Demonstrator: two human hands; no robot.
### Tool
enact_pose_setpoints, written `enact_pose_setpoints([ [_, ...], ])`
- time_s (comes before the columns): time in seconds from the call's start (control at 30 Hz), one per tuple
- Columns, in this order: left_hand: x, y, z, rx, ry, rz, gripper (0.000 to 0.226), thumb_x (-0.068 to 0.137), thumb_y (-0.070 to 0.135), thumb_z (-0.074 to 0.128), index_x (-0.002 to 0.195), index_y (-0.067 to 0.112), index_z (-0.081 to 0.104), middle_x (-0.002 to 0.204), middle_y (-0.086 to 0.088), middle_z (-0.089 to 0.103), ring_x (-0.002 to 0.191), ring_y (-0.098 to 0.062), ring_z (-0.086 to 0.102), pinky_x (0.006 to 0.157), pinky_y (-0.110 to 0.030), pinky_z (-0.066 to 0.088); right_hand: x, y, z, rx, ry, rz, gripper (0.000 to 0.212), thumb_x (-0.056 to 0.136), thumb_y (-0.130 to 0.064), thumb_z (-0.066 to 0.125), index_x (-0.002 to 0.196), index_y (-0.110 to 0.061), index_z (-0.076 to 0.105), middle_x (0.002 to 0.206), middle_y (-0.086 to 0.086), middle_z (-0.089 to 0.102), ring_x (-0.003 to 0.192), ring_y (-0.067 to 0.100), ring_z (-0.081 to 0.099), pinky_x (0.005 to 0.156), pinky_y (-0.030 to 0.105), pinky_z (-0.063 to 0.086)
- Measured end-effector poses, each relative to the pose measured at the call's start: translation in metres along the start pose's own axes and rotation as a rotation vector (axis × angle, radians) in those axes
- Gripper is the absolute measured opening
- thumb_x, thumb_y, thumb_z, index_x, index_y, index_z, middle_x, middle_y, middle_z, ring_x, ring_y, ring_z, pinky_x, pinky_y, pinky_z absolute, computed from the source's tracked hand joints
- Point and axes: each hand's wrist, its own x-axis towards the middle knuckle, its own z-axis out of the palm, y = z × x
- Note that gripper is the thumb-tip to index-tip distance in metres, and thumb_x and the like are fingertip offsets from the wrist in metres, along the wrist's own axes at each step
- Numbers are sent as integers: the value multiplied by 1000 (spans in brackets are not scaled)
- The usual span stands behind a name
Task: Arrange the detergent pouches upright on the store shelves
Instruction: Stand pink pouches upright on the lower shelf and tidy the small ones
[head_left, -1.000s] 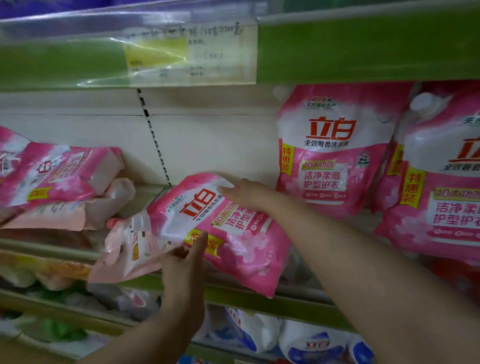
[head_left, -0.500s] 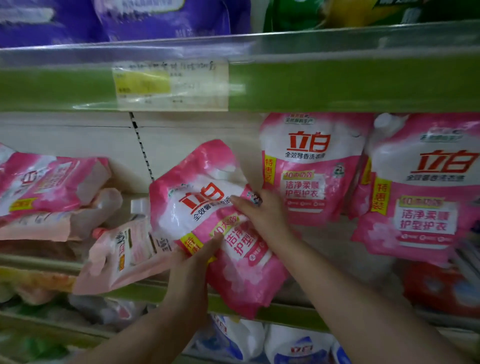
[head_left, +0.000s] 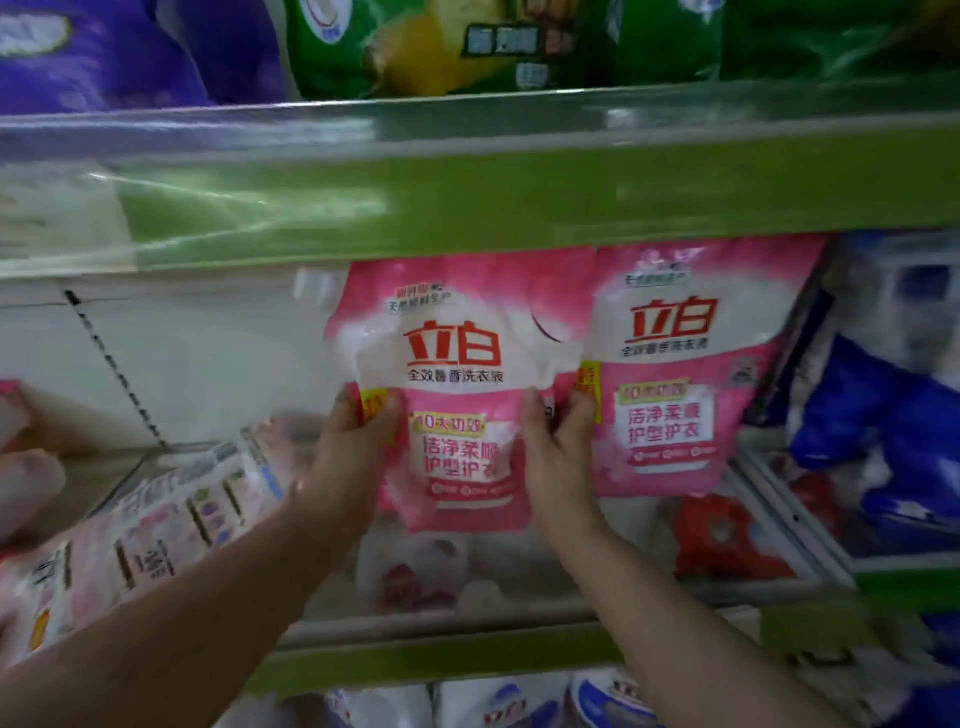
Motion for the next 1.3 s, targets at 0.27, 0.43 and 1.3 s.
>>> enact_pose_setpoints([
  [0.27, -30, -31, 18, 16, 35, -190, 5, 88, 23, 61, 92, 21, 62, 97, -9, 72, 84, -25, 68, 84, -44, 53, -28, 14, -24, -608, -90, 28, 65, 90, -36, 52, 140, -40, 10, 122, -12, 56, 99, 3, 64, 76, 22, 57],
  [0.43, -25, -47, 28, -94, -14, -277, 34, 87, 18, 63, 119, 14, 52, 98, -9, 71, 83, -28, 67, 66, -35, 52, -36, 24, -20, -1049, -255, -99, 102, 92, -40, 48, 120, -44, -50, 157, 4, -6, 110, 12, 57, 71, 18, 52],
  [1.3, -54, -27, -76, 34, 336, -212, 39, 85, -11, 50, 117, 12, 48, 96, -7, 56, 76, -17, 53, 54, -23, 47, -51, -13, 75, -1201, -495, -401, 51, 96, -31, 44, 141, -18, 24, 130, 6, 44, 109, 17, 49, 83, 22, 40],
])
